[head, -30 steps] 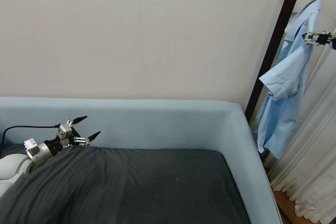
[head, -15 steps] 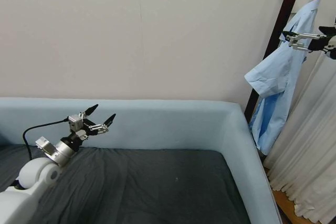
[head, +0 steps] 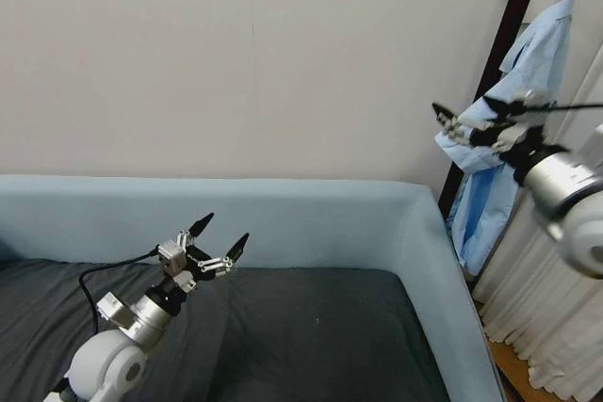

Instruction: Pick up the clothes from the sofa and hang them on the clothes hanger.

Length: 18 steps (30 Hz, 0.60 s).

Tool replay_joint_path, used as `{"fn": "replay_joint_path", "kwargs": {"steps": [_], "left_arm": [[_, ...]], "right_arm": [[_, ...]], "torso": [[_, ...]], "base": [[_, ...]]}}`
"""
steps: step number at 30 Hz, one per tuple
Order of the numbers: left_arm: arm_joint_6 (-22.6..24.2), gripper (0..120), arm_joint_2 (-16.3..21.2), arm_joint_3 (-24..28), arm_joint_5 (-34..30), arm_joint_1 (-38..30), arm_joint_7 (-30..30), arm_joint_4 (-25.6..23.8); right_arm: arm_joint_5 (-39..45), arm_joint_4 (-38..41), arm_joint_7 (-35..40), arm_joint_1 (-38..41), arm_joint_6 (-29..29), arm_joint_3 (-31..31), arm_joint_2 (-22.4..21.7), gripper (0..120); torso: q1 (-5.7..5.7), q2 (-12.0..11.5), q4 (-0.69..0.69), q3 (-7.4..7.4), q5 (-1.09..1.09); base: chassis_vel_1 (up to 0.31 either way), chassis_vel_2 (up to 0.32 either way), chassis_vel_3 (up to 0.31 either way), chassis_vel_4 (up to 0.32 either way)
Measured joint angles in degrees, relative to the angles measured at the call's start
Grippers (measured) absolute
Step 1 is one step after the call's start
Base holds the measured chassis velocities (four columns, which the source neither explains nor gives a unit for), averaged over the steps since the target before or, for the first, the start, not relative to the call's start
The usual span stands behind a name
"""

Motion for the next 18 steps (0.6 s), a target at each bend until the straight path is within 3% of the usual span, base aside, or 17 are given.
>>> {"fn": "replay_joint_path", "kwargs": {"steps": [8,11,12,14,15,18], "left_arm": [[2.5,100,-6.1,-1.4,4.6,7.4,-10.3,-4.3],[1.1,100,-11.5,-3.8,7.8,13.4,-11.4,-6.4],[1.1,100,-11.5,-3.8,7.8,13.4,-11.4,-6.4],[-0.6,100,-15.0,-3.6,12.4,15.8,-12.4,-7.1],[-0.6,100,-15.0,-3.6,12.4,15.8,-12.4,-7.1],[-2.0,100,-19.7,-1.5,18.2,17.7,-16.7,-8.2]], "right_arm": [[-9.3,-1.6,2.0,-12.8,0.4,2.9,9.6,100],[-15.2,-0.1,1.1,-19.7,0.4,3.7,13.2,100],[-15.2,-0.1,1.1,-19.7,0.4,3.7,13.2,100],[-20.7,2.7,-0.2,-27.9,0.8,8.4,15.0,100],[-20.7,2.7,-0.2,-27.9,0.8,8.4,15.0,100],[-28.9,5.7,-4.1,-40.8,3.2,18.0,18.2,100]], "torso": [[0.0,0.0,-0.05,-0.01,-0.06],[0.0,0.0,0.1,0.0,0.0],[0.0,0.0,0.1,0.0,0.0],[-0.01,0.0,0.04,-0.01,-0.03],[-0.01,0.0,0.04,-0.01,-0.03],[-0.01,0.0,-0.05,-0.02,-0.02]], "base": [[0.0,0.0,0.0,0.0],[0.0,0.0,0.0,0.0],[0.0,0.0,0.0,0.0],[0.0,0.0,0.0,0.0],[0.0,0.0,0.0,0.0],[0.0,0.0,0.0,0.0]]}}
